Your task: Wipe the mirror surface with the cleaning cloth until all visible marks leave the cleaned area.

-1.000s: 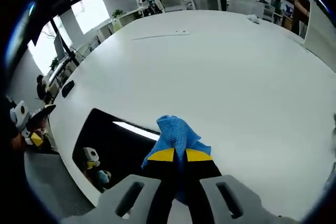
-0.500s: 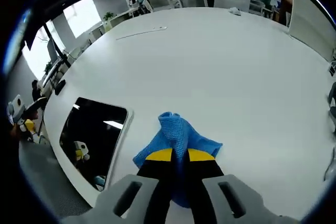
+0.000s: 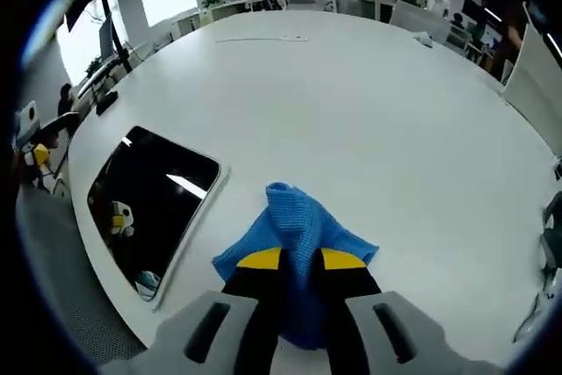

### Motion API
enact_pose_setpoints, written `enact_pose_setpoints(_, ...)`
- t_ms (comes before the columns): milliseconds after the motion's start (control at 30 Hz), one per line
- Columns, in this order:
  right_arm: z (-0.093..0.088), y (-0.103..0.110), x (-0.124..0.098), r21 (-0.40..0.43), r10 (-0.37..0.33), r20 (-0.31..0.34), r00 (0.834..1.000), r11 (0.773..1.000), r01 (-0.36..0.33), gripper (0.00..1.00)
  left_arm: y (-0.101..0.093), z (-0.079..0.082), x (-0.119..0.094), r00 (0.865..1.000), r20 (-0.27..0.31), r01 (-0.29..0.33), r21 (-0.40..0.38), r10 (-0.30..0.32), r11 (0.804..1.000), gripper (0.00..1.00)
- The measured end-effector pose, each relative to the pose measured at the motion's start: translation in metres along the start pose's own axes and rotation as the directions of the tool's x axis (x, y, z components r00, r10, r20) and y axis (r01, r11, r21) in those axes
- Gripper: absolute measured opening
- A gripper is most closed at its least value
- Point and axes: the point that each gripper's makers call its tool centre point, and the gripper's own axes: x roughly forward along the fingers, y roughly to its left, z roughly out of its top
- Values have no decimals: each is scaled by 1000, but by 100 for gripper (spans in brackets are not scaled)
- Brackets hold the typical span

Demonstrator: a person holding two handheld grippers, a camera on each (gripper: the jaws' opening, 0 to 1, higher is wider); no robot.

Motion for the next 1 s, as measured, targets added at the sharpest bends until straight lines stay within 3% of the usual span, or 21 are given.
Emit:
enact_pose_setpoints(267, -1, 10, 0, 1, -23, 57, 998, 1000, 23, 24, 3, -5, 2, 1000, -6, 9, 8, -9, 1000, 99)
enact_pose_setpoints(300, 1, 10, 0, 31, -31, 67, 997, 999, 29, 25, 2, -4, 2, 1000, -7, 10, 9, -10, 1000, 99)
enact_pose_setpoints(433, 5, 16, -2, 71, 9, 67, 998, 997, -14, 35, 0, -5, 2, 1000, -11, 14, 12, -14, 1000, 99)
enact_pose_setpoints(500, 10, 17, -7, 87, 20, 91, 996, 996, -28, 44, 1, -4, 2, 1000, -10, 15, 15, -14, 1000, 99)
enact_pose_setpoints(567, 22, 16, -16, 66, 28, 153, 988, 997, -38, 52, 3, -4, 1, 1000, -8, 10, 13, -10, 1000, 99)
enact_pose_setpoints(667, 30, 16, -31, 68, 45, 197, 979, 996, -60, 64, 4, -2, -2, 1000, -8, 2, 9, -2, 1000, 99)
enact_pose_setpoints(700, 38, 19, -38, 41, 74, 250, 965, 995, -87, 69, 3, -1, -3, 1000, -8, 2, 11, -2, 1000, 99)
enact_pose_setpoints(800, 47, 21, -56, 0, 114, 325, 939, 993, -120, 84, 5, -1, -5, 1000, -11, 4, 23, -4, 1000, 99)
enact_pose_setpoints(867, 43, 13, -65, -21, 108, 337, 936, 994, -107, 98, 10, -3, -6, 1000, -14, 4, 27, -4, 1000, 99)
enact_pose_setpoints(1000, 27, 7, -80, -15, 120, 352, 928, 992, -123, 98, 13, -2, -11, 1000, -7, 7, 24, -7, 1000, 99)
